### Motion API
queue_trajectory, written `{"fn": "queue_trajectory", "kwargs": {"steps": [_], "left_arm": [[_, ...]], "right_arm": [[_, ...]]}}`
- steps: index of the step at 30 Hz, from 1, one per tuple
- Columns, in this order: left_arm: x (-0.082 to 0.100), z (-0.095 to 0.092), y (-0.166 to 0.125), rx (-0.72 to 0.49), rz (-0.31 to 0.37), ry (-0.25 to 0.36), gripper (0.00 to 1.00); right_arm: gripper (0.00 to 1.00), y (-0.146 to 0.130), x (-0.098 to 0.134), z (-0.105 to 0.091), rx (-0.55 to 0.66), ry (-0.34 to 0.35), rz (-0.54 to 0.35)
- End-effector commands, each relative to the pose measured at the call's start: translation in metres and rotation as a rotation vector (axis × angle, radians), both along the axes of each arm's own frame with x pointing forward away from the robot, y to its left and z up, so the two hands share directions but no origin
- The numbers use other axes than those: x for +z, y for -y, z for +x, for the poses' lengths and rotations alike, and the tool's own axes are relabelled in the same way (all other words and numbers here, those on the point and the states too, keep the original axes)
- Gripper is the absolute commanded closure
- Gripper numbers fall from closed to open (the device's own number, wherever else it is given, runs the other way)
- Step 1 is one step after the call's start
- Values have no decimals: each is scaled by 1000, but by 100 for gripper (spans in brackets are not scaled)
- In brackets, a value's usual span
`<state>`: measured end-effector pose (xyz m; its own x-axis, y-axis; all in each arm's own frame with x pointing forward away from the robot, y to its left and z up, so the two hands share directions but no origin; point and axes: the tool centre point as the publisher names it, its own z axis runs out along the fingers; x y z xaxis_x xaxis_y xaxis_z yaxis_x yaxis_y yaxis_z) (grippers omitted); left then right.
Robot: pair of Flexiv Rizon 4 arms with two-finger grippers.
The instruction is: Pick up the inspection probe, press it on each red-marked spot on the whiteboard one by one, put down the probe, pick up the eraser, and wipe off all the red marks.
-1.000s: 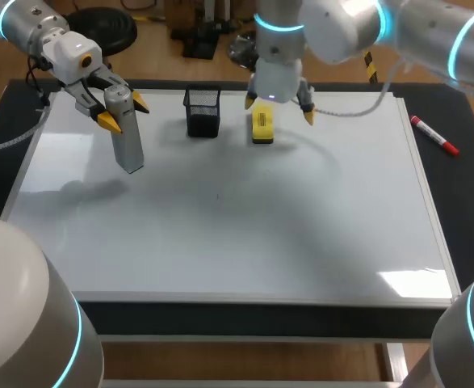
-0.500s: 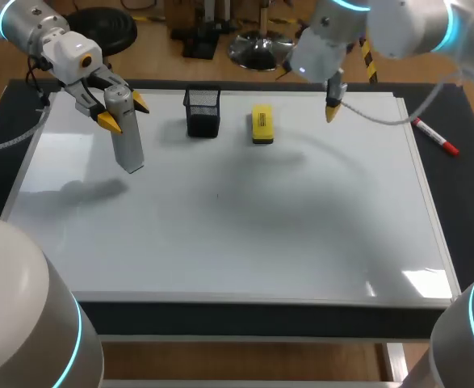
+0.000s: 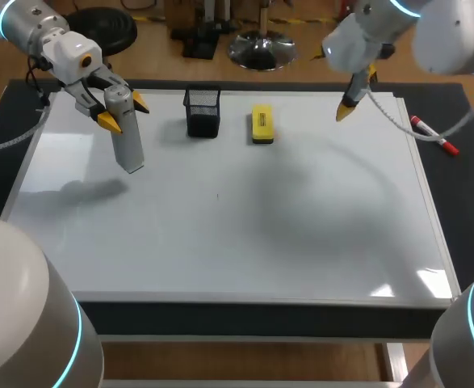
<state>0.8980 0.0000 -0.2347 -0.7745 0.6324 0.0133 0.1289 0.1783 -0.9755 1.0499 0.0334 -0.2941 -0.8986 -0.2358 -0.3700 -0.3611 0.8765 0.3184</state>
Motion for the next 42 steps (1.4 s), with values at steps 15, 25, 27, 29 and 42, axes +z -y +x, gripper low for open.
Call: {"fn": "queue_trajectory", "kwargs": {"steps": [15,25,27,29,42], "left_arm": [[2,-1,1,1,2,2,100],[2,-1,1,1,2,2,100],[2,-1,1,1,2,2,100],[2,-1,1,1,2,2,100],[2,-1,1,1,2,2,100]], "right_arm": [[0,17,17,-7,-67,5,115],[0,17,17,-7,-67,5,115],[0,17,17,-7,-67,5,115],[0,17,17,-7,-67,5,115],[0,17,17,-7,-67,5,115]]}}
